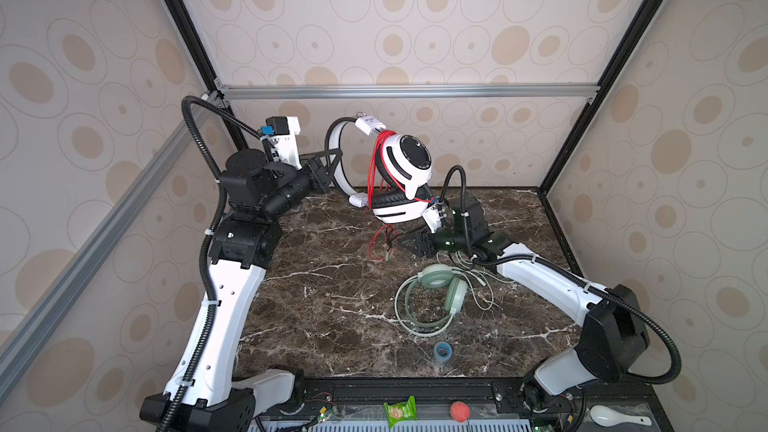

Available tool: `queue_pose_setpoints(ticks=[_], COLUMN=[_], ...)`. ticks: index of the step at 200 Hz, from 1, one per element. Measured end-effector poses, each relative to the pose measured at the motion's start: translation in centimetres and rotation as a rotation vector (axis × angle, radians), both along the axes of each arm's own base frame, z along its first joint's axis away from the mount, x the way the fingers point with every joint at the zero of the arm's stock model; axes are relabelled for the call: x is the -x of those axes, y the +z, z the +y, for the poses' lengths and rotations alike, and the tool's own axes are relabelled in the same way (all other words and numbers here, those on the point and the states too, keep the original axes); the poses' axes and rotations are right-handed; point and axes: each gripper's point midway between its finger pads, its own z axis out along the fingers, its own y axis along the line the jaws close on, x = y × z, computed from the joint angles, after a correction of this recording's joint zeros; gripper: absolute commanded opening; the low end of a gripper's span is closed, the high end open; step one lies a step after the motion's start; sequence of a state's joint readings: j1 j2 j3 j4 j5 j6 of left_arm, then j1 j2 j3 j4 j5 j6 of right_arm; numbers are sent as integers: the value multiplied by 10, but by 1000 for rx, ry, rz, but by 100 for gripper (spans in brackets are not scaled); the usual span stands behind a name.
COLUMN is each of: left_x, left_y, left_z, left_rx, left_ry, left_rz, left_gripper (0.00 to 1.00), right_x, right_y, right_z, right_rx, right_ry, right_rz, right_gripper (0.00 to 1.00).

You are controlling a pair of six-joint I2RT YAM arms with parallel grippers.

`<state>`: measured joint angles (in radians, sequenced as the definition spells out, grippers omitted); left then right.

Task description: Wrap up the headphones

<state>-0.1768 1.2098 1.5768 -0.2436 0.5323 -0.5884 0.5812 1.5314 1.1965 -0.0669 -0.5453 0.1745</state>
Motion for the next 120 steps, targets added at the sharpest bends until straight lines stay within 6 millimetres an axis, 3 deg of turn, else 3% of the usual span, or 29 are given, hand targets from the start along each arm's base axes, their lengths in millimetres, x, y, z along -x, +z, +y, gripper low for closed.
queue_pose_setpoints(ticks=[75,120], left_x=[-2,-2], left_y=[-4,-4], left_z=[0,0], left_rx=[2,9], left_ry=[0,-1], left_rz=[11,10], left_gripper=[0,0], right_x=[-2,-1], right_y=[10,13], right_z=[9,15], right_rx=[-42,-74], right_ry=[35,62], right_rz=[-14,-2], right_gripper=[54,47])
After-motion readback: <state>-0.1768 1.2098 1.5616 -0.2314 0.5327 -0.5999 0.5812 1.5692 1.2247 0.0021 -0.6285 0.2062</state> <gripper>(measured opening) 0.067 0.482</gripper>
